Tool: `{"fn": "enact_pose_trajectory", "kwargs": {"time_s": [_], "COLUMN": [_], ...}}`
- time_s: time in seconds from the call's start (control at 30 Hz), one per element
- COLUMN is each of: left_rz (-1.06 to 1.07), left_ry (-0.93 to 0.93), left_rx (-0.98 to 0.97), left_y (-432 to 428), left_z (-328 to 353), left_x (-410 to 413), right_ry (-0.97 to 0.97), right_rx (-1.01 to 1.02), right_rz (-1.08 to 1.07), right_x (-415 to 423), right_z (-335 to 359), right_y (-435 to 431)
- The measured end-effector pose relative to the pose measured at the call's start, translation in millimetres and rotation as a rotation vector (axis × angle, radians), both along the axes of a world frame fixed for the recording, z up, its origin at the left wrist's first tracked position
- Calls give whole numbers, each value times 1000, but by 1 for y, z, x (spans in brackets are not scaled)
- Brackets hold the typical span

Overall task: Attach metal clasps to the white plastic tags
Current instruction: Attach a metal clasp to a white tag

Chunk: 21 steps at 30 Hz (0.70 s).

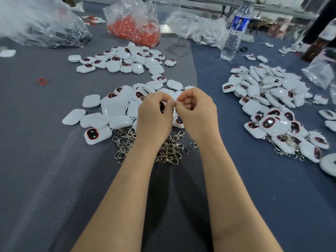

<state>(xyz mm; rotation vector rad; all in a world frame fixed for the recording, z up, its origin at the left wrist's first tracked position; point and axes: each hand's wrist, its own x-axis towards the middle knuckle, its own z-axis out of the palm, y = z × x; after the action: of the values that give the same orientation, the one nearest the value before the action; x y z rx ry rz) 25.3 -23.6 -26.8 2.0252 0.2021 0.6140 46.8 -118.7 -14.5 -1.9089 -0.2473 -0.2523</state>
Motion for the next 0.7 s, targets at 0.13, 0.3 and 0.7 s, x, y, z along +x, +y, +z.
{"fn": "enact_pose_trajectory", "kwargs": {"time_s": [0.13,0.3,0.7], "left_rz": [10,12,-28], "left_ry": [-17,-24,40], "left_rx": [8,40,43], "left_y": [0,2,6], "left_z": [-1,-2,-2], "left_x": [0,0,0], "right_ry": [10,22,54], "right_rx": [-20,-52,6], "right_rz": [3,17,30], "right_x": [2,3,6], "right_z": [-1,-4,-5], "right_y": [-1,-1,-4]}}
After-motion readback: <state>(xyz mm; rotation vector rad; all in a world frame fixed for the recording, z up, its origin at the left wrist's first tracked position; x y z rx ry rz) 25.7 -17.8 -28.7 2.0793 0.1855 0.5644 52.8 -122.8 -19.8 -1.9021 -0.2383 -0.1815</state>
